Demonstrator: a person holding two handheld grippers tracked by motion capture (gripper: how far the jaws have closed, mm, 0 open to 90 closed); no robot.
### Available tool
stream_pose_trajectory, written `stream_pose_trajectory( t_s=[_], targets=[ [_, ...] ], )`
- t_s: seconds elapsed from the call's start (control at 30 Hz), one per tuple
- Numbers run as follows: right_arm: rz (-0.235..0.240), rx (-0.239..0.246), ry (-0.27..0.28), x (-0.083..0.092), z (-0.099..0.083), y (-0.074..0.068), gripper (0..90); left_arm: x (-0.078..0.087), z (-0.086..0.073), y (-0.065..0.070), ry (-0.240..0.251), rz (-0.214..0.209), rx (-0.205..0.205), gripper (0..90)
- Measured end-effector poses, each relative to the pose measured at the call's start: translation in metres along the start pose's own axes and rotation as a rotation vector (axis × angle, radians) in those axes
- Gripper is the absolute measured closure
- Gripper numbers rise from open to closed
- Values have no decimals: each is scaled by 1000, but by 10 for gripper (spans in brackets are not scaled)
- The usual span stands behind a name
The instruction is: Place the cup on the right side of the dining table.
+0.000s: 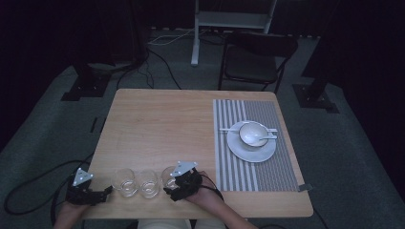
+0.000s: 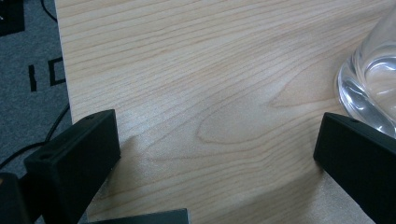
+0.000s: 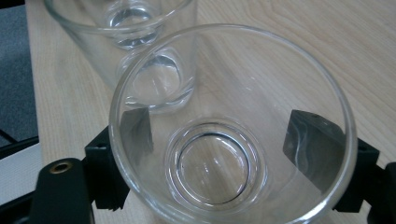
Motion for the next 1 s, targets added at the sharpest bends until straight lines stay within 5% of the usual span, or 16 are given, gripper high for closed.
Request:
stream_pose_trajectory(
  t_s=[1.0],
  targets=[
    [-49,13,29,32,21,15,195,0,0,0,0,0,0,8]
  ],
)
Point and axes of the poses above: each handheld gripper's, and its own axes: x roughly backward along the jaws, z roughly out of its top, y roughly to its right, the point moved 9 cm from there along -x, roughly forward along the jaws, and after that the axes turned 13 degrees about -x, right-handed, at the moved point
